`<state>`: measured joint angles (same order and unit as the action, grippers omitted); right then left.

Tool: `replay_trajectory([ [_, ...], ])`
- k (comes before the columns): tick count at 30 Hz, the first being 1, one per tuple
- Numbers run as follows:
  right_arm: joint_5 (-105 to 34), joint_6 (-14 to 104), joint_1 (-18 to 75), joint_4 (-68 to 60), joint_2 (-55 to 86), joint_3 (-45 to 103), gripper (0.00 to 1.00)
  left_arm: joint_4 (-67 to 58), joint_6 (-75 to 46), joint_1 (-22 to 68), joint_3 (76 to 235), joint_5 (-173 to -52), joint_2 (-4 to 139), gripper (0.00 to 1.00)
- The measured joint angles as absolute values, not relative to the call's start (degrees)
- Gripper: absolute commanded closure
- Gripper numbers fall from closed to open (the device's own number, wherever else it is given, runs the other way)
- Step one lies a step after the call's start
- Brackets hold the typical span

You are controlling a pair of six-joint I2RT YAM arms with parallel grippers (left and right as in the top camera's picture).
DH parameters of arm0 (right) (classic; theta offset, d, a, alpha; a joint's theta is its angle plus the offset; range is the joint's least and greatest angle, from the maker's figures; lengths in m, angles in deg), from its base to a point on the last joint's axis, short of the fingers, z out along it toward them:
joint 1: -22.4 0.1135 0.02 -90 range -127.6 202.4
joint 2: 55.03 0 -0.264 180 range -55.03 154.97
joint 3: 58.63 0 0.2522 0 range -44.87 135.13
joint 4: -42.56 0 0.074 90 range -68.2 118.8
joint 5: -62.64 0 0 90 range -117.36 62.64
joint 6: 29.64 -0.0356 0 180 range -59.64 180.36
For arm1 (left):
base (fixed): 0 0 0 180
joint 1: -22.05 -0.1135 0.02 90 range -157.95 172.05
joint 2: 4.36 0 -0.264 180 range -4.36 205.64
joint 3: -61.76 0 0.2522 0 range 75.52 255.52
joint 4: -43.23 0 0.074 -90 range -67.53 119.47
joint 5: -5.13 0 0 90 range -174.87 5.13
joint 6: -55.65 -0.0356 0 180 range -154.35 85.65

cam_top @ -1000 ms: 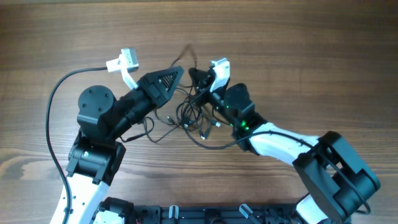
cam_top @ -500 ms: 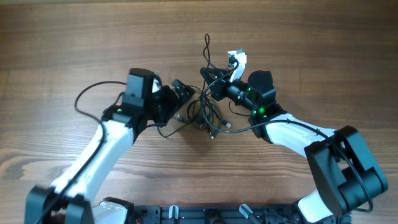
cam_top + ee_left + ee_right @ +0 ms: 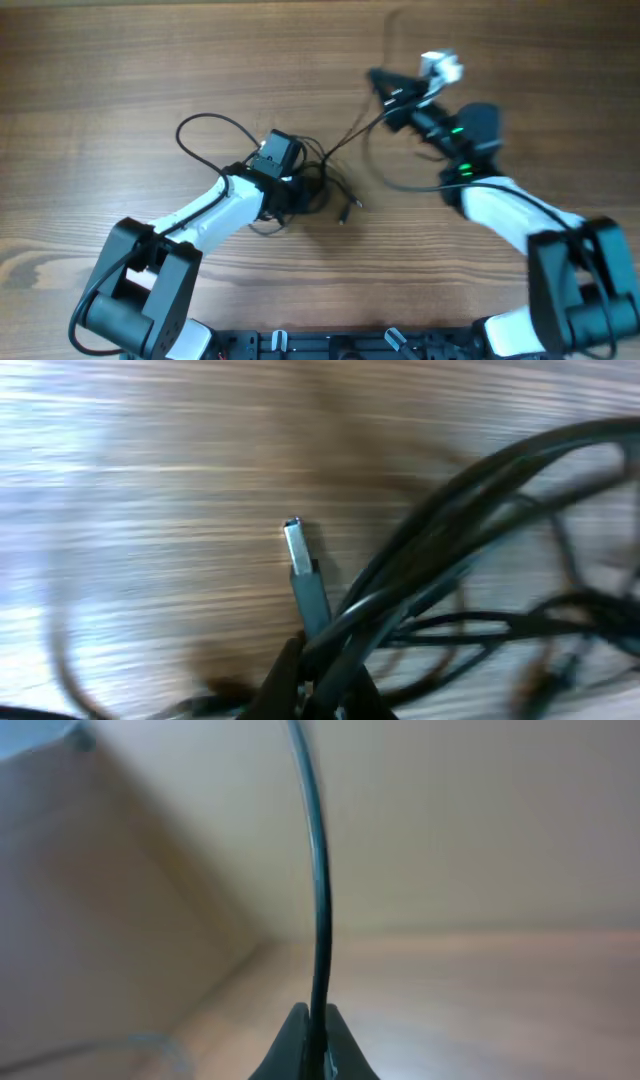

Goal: Untangle cables

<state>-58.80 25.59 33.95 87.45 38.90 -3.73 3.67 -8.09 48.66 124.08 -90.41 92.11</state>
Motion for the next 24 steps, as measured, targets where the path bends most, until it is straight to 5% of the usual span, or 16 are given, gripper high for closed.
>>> replay_trajectory([
  [9,-46.6,29.2,5.2,41.5,23.8,-2.5,0.93,0.7,-1.2,36.5,124.6,-86.6,92.1,0.96],
  [10,-45.2,29.2,3.4,38.4,23.7,-2.6,0.64,0.7,-0.9,35.4,124.6,-86.6,92.0,0.96],
  [11,-44.1,29.2,2.3,35.7,23.7,-2.6,0.0,0.8,-0.8,35.0,124.6,-86.6,92.1,0.96],
  [18,-55.0,29.8,1.9,23.0,23.7,-2.7,0.0,4.5,-8.0,33.6,123.1,-85.7,89.6,0.96],
  [24,-62.4,29.8,16.7,16.1,23.5,-2.9,0.05,7.7,-12.9,33.5,122.6,-87.5,73.1,0.96],
])
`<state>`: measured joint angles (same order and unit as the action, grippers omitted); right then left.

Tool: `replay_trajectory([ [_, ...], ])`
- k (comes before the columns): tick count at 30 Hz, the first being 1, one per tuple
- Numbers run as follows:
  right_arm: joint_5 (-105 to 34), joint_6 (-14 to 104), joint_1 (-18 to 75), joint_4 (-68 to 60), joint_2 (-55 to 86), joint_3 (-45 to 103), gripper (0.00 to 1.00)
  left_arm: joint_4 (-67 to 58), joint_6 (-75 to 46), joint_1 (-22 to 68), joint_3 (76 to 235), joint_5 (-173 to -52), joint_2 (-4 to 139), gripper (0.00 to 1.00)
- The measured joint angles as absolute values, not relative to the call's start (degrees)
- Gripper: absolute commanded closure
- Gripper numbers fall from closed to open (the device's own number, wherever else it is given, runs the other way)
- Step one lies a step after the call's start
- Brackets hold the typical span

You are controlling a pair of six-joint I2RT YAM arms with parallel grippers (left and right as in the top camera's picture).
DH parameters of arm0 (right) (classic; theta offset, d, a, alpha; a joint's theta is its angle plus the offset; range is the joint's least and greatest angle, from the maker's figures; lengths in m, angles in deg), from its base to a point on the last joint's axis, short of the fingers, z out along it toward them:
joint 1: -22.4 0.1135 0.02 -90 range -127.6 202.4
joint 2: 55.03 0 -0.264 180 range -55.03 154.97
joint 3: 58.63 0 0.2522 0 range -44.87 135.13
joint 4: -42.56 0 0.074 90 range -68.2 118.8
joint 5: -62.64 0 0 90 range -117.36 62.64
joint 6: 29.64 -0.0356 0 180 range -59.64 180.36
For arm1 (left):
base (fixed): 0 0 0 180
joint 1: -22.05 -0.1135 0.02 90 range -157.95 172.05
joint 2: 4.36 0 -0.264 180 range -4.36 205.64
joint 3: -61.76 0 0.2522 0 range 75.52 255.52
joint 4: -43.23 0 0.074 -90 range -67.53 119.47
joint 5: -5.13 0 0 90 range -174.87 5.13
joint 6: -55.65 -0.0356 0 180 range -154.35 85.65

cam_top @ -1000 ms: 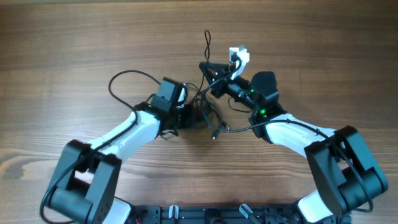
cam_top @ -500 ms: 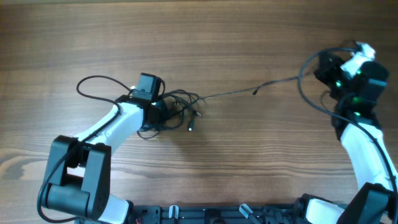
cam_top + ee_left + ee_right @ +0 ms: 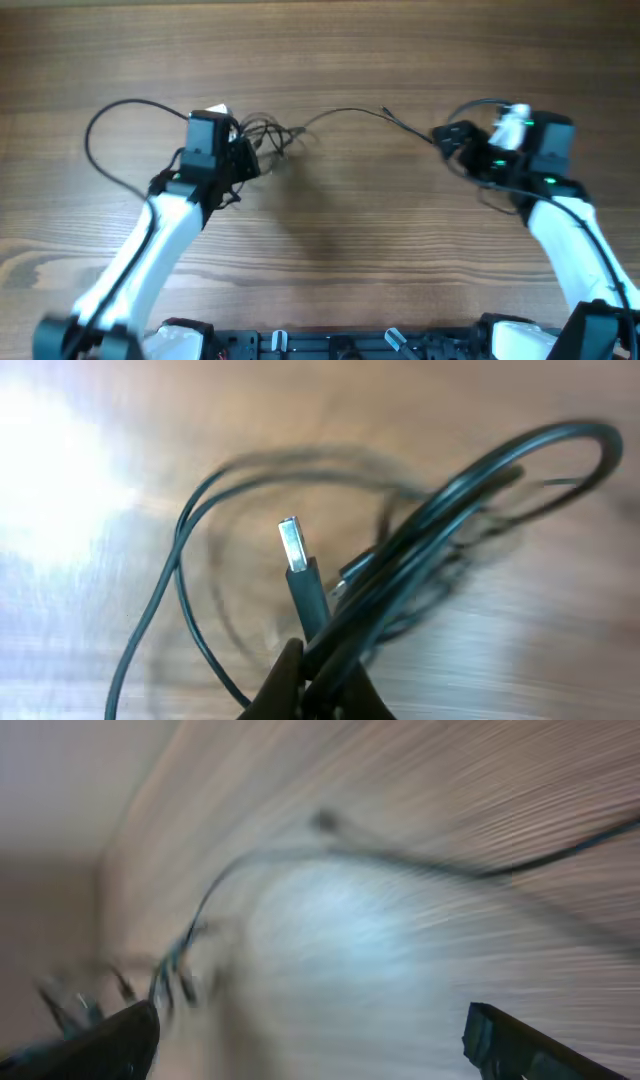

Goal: Untangle cables

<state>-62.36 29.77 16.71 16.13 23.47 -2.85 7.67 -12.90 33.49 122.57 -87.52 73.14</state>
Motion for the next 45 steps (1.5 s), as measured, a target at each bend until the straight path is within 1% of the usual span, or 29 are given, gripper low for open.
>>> replay_trajectory([
  [1,-62.2,28.5,21.6,17.2,23.5,-2.9,0.11,7.8,-13.9,33.5,122.6,-89.0,70.6,0.96],
  [2,-61.8,27.5,23.9,17.7,23.5,-2.9,0.13,7.9,-15.2,33.5,122.6,-91.5,67.4,0.96],
  [3,-60.8,25.4,26.8,18.4,23.5,-2.9,0.11,7.9,-15.9,33.5,122.6,-93.0,65.9,0.96],
  [4,-57.2,19.9,30.7,20.4,24.0,-2.9,0.06,7.8,-16.6,33.5,122.5,-94.8,64.2,0.96],
  [8,-50.3,4.4,40.5,30.0,30.2,-3.1,0.02,7.6,-17.6,33.5,122.5,-100.1,59.4,0.96],
  [13,-46.9,-10.8,44.1,53.0,41.8,-3.8,0.04,5.4,-17.8,33.5,122.5,-102.7,54.9,0.96],
  [14,-46.1,-14.0,44.1,57.9,43.9,-3.7,0.11,4.3,-17.8,33.5,122.5,-103.3,54.6,0.96],
  [16,-44.7,-18.9,44.1,64.7,47.1,-3.9,0.19,3.8,-17.8,33.5,122.5,-105.8,54.6,0.96],
  [17,-44.3,-20.1,44.1,67.5,48.1,-3.9,0.27,3.8,-17.8,33.4,122.5,-107.1,54.6,0.96],
  [20,-43.4,-22.3,44.7,69.1,49.8,-3.8,0.35,4.0,-17.8,33.4,122.5,-113.5,54.6,0.96],
  [21,-43.3,-22.5,45.2,68.7,49.8,-3.8,0.45,4.1,-17.8,33.4,122.5,-114.9,54.6,0.96],
  [22,-43.3,-22.3,46.1,68.7,49.8,-3.8,0.58,4.6,-17.8,33.4,122.5,-116.4,54.6,0.96],
  [23,-43.2,-21.9,46.9,68.7,49.8,-3.8,0.79,5.3,-17.8,33.4,122.5,-117.9,54.6,0.96],
  [24,-42.9,-21.3,47.9,68.7,49.8,-3.8,0.96,5.7,-17.8,33.4,122.5,-119.7,54.6,0.93],
  [25,-42.9,-21.5,48.1,68.6,49.8,-3.8,0.96,5.7,-17.8,33.4,122.5,-120.5,54.6,0.9],
  [27,-43.1,-20.2,48.1,68.6,49.8,-3.8,0.96,5.7,-17.8,33.3,122.5,-121.2,54.6,0.9],
  [30,-46.2,-10.7,45.9,68.2,49.8,-3.8,0.96,4.6,-17.6,31.8,122.5,-118.1,54.6,0.89],
  [32,-51.8,-2.1,40.6,64.5,49.8,-3.6,0.96,2.9,-15.1,27.6,122.5,-113.0,54.6,0.83],
  [33,-53.8,1.3,37.4,61.4,49.5,-3.3,0.96,2.6,-13.6,25.3,122.5,-110.3,54.6,0.84],
  [34,-55.7,3.9,34.8,55.9,48.5,-3.1,0.96,2.1,-12.4,23.7,122.5,-109.1,54.5,0.94],
  [35,-57.0,6.1,31.0,51.6,47.2,-3.4,0.93,1.1,-9.7,19.9,122.5,-107.1,54.5,0.96],
  [36,-58.6,7.6,27.6,50.4,46.3,-3.4,0.81,1.2,-8.0,17.5,122.5,-106.3,54.5,0.96],
  [38,-62.9,8.8,25.4,50.2,44.7,-3.4,0.57,1.7,-6.1,16.1,122.5,-106.9,54.5,0.96],
  [39,-64.6,9.0,25.6,49.3,44.4,-3.4,0.38,2.5,-6.0,16.1,122.5,-108.3,54.5,0.96],
  [40,-66.9,9.3,27.0,47.0,44.1,-3.3,0.27,4.3,-6.3,16.6,122.5,-110.6,54.5,0.63],
  [41,-68.2,9.5,28.6,45.3,44.1,-3.3,0.19,5.1,-7.3,17.4,122.5,-113.2,54.5,0.4],
  [42,-68.6,9.9,31.3,43.1,44.1,-3.2,0.12,5.2,-8.1,18.0,122.5,-114.0,54.5,0.34],
  [43,-68.5,9.8,33.1,42.4,44.1,-3.3,0.08,4.5,-8.5,18.8,122.5,-115.1,54.5,0.32],
  [45,-66.6,10.1,36.9,42.0,44.0,-3.3,0.03,0.2,-8.7,19.5,122.6,-114.3,54.7,0.32],
])
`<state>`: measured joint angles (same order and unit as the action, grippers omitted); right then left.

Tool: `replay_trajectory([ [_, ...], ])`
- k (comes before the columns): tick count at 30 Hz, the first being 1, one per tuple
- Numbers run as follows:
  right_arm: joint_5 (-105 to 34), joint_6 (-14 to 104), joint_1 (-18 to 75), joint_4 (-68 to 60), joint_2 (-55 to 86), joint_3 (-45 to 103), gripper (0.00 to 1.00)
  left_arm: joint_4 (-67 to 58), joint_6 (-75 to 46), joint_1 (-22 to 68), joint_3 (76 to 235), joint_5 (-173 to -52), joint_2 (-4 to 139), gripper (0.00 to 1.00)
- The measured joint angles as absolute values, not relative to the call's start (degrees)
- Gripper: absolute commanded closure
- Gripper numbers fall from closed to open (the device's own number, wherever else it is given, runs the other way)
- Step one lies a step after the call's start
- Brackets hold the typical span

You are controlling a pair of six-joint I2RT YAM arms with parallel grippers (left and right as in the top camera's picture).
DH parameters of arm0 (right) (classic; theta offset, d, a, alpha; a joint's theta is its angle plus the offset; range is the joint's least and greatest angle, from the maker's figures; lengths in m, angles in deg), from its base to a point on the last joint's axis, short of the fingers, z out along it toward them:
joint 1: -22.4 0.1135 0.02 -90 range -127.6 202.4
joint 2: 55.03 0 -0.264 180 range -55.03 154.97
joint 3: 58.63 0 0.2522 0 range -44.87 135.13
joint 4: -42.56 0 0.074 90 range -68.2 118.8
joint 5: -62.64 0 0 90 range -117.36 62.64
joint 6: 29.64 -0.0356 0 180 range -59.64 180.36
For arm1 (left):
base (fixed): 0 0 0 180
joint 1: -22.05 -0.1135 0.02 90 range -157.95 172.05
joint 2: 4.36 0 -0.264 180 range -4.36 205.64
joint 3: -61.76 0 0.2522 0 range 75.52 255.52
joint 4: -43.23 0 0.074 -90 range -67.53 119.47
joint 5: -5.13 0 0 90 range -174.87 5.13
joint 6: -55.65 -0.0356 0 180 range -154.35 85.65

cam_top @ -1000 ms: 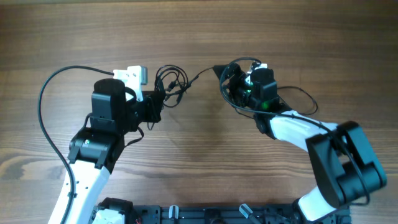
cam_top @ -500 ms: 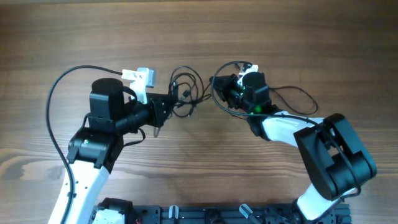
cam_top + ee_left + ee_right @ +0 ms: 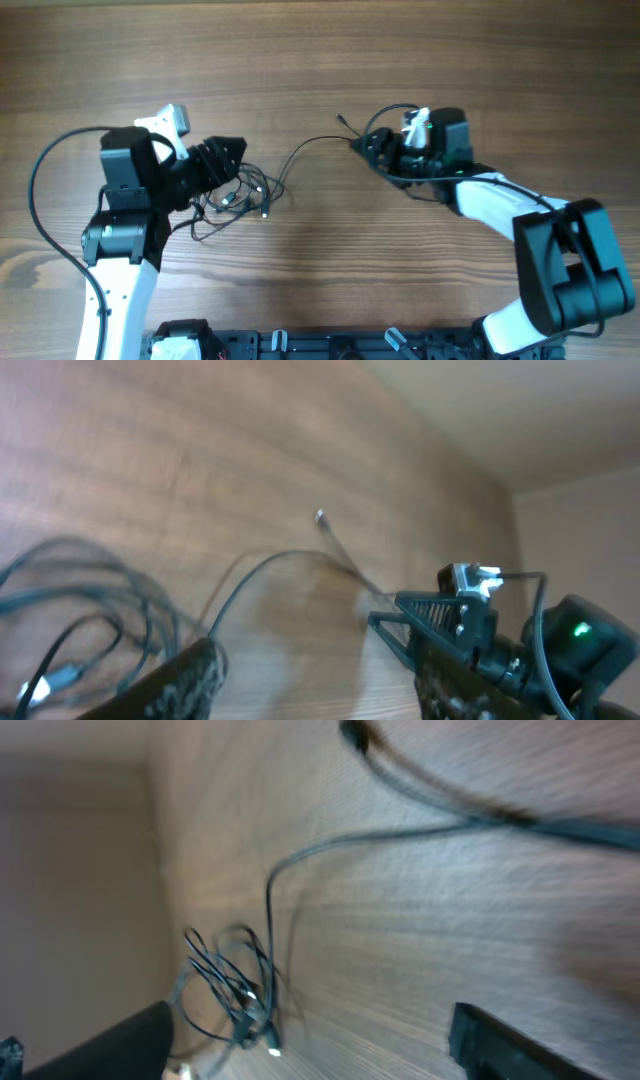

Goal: Untangle cables

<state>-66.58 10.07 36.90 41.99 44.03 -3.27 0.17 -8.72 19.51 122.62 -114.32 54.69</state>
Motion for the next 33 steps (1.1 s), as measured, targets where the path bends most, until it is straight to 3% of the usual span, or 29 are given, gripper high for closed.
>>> replay_trajectory([
  [4,-63.5,10.4,40.1,41.8,44.0,-3.3,0.02,-10.9,-2.7,21.4,122.7,-107.4,60.7,0.32],
  [6,-63.0,10.4,40.1,41.9,44.0,-3.3,0.01,-10.1,0.7,22.8,122.7,-105.4,66.5,0.23],
  [10,-62.8,10.3,40.1,41.2,44.0,-3.3,0.0,-4.1,8.8,24.0,122.7,-99.2,78.8,0.2],
  [11,-62.8,10.4,40.1,41.1,44.0,-3.3,0.0,-0.7,10.6,24.1,122.6,-98.0,82.1,0.29],
  [12,-63.0,10.4,40.1,41.1,44.0,-3.3,0.0,1.7,11.3,24.1,122.6,-97.6,84.1,0.54],
  [14,-65.1,11.8,40.1,41.5,44.0,-3.3,0.0,9.6,13.0,24.1,122.6,-96.6,91.0,0.7],
  [16,-65.9,13.3,41.4,41.8,44.0,-3.3,0.0,14.5,13.6,24.1,122.7,-96.6,93.5,0.96],
  [21,-55.5,10.3,47.8,44.3,44.0,-3.3,0.0,17.3,13.9,24.1,122.9,-96.5,95.2,0.96],
  [25,-48.8,1.2,53.0,57.7,47.8,-3.5,0.0,17.3,13.3,24.0,122.9,-98.1,95.2,0.96],
  [29,-47.7,-6.8,57.5,62.9,53.8,-3.0,0.01,16.3,9.2,24.0,122.7,-103.3,92.0,0.96],
  [33,-47.5,-12.8,59.6,67.8,56.7,-2.4,0.12,11.8,7.9,24.0,122.7,-105.5,78.4,0.96],
])
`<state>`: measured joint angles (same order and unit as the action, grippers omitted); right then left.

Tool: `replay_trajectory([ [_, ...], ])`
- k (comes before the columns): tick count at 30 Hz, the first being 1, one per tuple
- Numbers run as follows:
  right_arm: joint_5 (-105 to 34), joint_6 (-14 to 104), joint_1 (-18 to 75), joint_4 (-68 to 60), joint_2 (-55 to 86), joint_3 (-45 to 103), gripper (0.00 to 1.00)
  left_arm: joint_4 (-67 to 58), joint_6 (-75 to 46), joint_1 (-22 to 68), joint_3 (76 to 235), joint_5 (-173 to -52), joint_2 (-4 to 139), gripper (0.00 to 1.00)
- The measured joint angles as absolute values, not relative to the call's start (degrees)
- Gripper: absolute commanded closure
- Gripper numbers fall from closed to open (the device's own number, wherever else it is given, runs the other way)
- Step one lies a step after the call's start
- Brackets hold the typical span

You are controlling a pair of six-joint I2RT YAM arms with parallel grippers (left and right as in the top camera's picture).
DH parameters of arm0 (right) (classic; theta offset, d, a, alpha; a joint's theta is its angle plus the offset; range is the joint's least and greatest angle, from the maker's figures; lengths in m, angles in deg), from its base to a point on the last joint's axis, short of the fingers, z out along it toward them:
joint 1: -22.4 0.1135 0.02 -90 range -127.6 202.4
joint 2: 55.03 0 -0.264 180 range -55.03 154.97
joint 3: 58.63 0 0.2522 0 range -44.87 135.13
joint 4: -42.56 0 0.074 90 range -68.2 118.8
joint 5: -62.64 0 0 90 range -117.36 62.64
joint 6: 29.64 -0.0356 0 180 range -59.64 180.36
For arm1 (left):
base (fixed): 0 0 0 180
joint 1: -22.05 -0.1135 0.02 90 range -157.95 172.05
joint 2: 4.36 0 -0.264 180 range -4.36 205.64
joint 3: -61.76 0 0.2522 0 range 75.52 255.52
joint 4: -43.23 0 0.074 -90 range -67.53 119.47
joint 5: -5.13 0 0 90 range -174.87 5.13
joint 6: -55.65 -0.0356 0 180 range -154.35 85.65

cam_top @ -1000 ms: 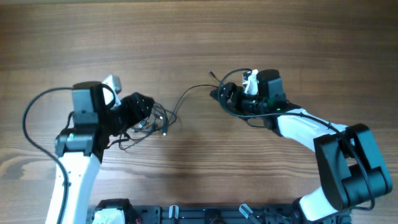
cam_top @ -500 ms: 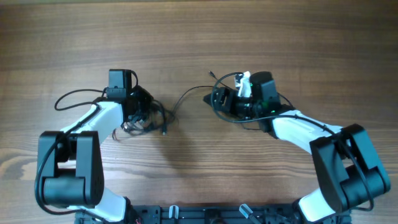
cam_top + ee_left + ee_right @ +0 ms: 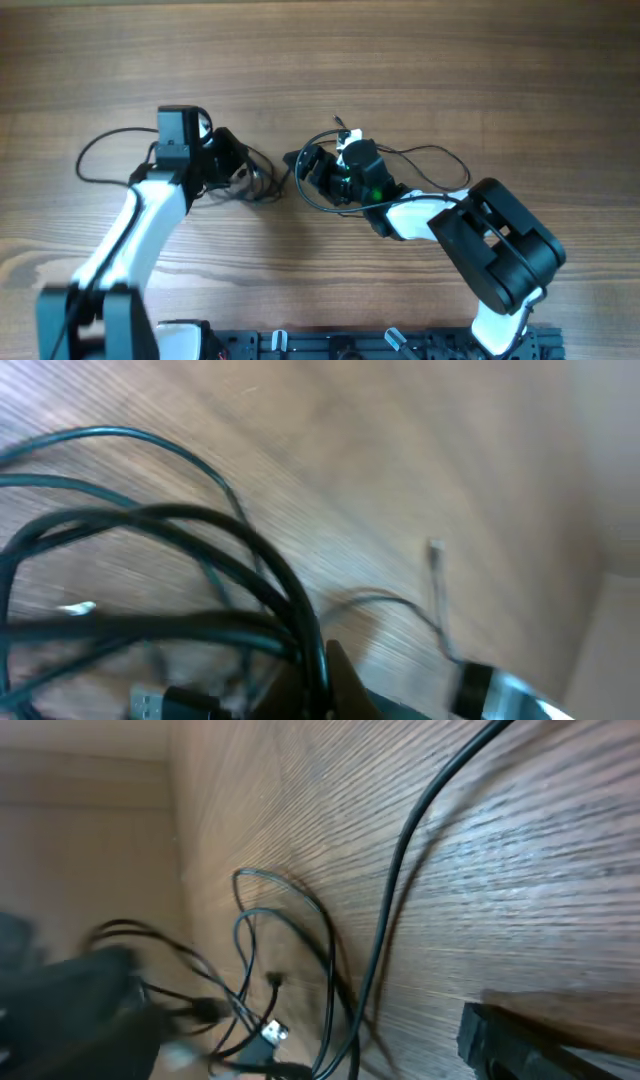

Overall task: Untangle cables
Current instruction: 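Grasp the cable pile with both grippers near the center, then release the cables and pull both grippers apart to the sides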

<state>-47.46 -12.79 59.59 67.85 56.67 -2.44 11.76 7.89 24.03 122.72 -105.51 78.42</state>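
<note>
A knot of thin black cables [image 3: 255, 182] lies on the wooden table, left of centre. My left gripper [image 3: 228, 160] is at its left side, shut on black strands [image 3: 200, 560] of it, as the left wrist view [image 3: 322, 675] shows. My right gripper [image 3: 303, 170] is open just right of the knot, low over the table. The right wrist view [image 3: 300, 1040] has the knot [image 3: 290, 970] and a silver USB plug [image 3: 272, 1034] ahead of the fingers [image 3: 495, 1035]. One cable runs between the jaws untouched.
A cable loop [image 3: 95, 160] trails left of the left arm. Another loop [image 3: 440, 160] runs right, over the right arm. A small loose plug end [image 3: 340, 122] lies on the table just beyond the right gripper. The rest is bare wood.
My left gripper, then open above the knot, is now shut on its strands. The right gripper has moved left, up to the knot, and is still open.
At first the left gripper held the knot mid-table and the right was shut on a raised cable. Then the knot was at the far left, one cable stretched out, the right open. Later both were open. Now the left holds the knot again.
</note>
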Motion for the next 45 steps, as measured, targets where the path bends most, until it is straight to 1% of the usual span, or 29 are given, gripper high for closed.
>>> replay_trajectory([
  [2,-47.1,-14.9,60.7,69.6,57.6,-2.4,0.12,7.3,7.7,24.0,122.7,-106.0,71.5,0.96],
  [4,-46.6,-16.0,62.1,70.8,58.2,-2.4,0.13,5.7,7.7,24.0,122.7,-106.3,67.6,0.96],
  [6,-45.9,-16.8,63.6,70.8,58.2,-2.4,0.13,5.6,7.7,24.0,122.7,-107.5,62.5,0.96],
  [12,-43.7,-21.4,63.8,70.8,58.2,-2.4,0.15,5.9,7.7,24.0,122.7,-108.8,47.1,0.96],
  [16,-40.3,-26.1,63.8,72.5,58.5,-2.5,0.15,5.9,7.7,24.0,122.6,-108.8,41.3,0.96],
  [20,-38.0,-27.5,63.7,75.4,58.7,-2.2,0.15,6.3,7.7,24.1,122.6,-110.0,40.3,0.96],
  [22,-38.3,-27.9,63.7,75.5,58.9,-0.2,0.2,7.2,7.7,24.1,122.6,-111.8,40.3,0.96],
  [23,-38.5,-27.9,63.8,75.4,58.9,0.7,0.27,7.5,7.7,24.0,122.6,-112.6,40.3,0.96],
  [24,-38.9,-28.1,64.0,75.1,58.9,2.0,0.42,8.0,7.7,24.1,122.6,-113.6,40.3,0.96],
  [26,-39.0,-28.3,64.3,75.1,58.9,3.6,0.77,8.9,7.7,24.0,122.6,-115.1,40.3,0.96],
  [27,-39.0,-28.2,64.4,75.1,58.9,4.0,0.87,8.9,7.7,24.1,122.6,-116.0,40.3,0.96],
  [28,-39.0,-28.3,64.4,75.1,58.9,4.0,0.94,9.0,7.7,24.1,122.6,-116.7,40.3,0.96],
  [30,-39.1,-26.5,64.4,75.1,58.9,4.0,0.96,10.0,7.7,24.1,122.6,-118.0,40.3,0.96],
  [32,-39.4,-21.1,63.8,75.1,58.9,4.0,0.96,12.8,7.7,24.0,122.6,-120.2,40.3,0.96],
  [34,-41.3,-13.0,60.2,72.4,58.9,4.3,0.96,13.5,7.7,23.9,122.6,-121.1,40.3,0.96],
  [35,-42.8,-10.9,57.6,67.2,58.7,4.8,0.96,13.4,7.7,23.6,122.6,-121.4,40.3,0.96],
  [37,-46.5,-6.4,48.9,55.1,57.6,5.6,0.96,12.6,7.7,20.7,122.3,-121.7,40.5,0.96],
  [39,-47.9,0.9,40.1,40.9,51.9,5.3,0.96,12.2,7.7,16.5,121.8,-121.6,40.8,0.96],
  [40,-48.0,3.6,37.0,36.4,50.0,5.4,0.96,11.8,7.7,14.6,121.9,-121.2,40.6,0.96],
  [41,-47.3,9.0,32.0,29.3,45.3,5.0,0.96,10.4,7.7,11.8,121.9,-120.4,40.3,0.96],
  [42,-47.0,12.4,28.6,25.1,40.7,4.9,0.96,9.2,7.0,10.3,121.9,-119.6,40.3,0.96],
  [45,-47.1,19.2,23.8,20.4,30.7,5.0,0.96,4.6,5.4,7.9,121.9,-116.3,40.9,0.96],
])
